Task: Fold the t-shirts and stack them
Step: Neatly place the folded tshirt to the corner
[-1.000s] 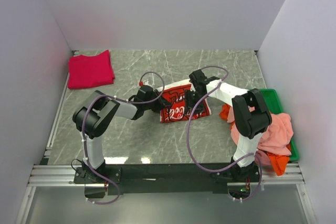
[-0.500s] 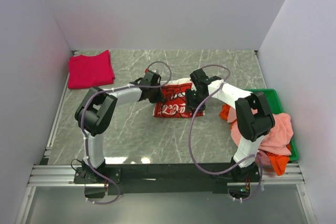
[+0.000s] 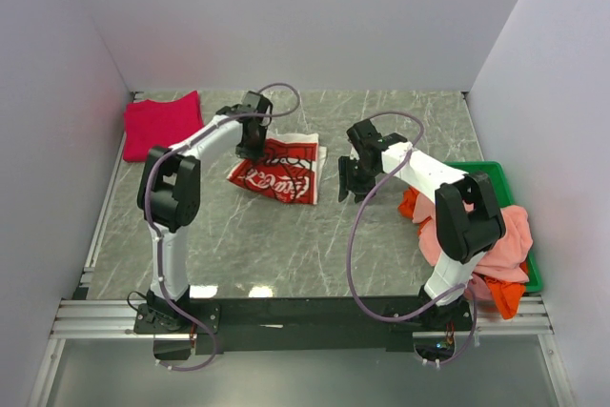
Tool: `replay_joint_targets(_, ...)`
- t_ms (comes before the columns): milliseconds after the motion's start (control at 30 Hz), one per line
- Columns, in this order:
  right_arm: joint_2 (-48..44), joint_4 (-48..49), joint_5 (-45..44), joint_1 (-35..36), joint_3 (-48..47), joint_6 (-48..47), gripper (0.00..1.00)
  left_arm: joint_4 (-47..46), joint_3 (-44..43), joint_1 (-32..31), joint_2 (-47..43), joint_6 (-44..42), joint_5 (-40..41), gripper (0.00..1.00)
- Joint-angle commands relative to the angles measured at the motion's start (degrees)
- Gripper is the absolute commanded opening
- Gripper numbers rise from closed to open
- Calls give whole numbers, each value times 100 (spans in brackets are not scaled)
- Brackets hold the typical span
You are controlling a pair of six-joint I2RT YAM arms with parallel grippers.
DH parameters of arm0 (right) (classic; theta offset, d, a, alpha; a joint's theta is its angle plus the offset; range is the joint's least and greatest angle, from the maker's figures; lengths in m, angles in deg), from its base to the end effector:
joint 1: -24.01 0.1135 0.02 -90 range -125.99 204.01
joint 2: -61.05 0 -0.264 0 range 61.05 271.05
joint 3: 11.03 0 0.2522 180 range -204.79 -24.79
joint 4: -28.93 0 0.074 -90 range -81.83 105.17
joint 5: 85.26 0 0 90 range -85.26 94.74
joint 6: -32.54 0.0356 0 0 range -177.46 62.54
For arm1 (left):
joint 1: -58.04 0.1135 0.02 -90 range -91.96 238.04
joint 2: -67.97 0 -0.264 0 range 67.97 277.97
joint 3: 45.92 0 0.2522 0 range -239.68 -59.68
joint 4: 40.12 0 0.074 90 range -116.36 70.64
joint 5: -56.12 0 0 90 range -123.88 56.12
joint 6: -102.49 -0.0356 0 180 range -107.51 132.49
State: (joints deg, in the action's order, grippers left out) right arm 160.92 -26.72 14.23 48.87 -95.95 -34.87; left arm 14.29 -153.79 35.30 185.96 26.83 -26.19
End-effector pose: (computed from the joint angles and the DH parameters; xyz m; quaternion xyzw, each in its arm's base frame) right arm 0.3107 0.1504 0.2056 -0.0334 0.9819 0.1422 0.1209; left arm 0.4069 -0.1654 0.2036 0.0565 0.9717 -0.0079 0.2293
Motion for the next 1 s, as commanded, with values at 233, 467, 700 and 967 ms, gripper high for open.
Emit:
replay_joint_targets(233, -179, -346, -132, -51, -355, -132, 55, 963, -1680, 481, 522, -1303, 1121, 0)
replay_joint_targets(467, -21, -478, -132, -104, -531, -220, 55, 1068, -2559, 885, 970, -1812, 1227, 0)
replay_joint_targets(700, 76, -540, -89, -148, -584, -272, 55, 1112, -3289, 1158, 1024, -2129, 1227, 1)
replay_joint_targets(967, 155, -549, 8, -157, -584, -281, 55, 1042, -3457, 1535, 716, -2375, 1086, 2)
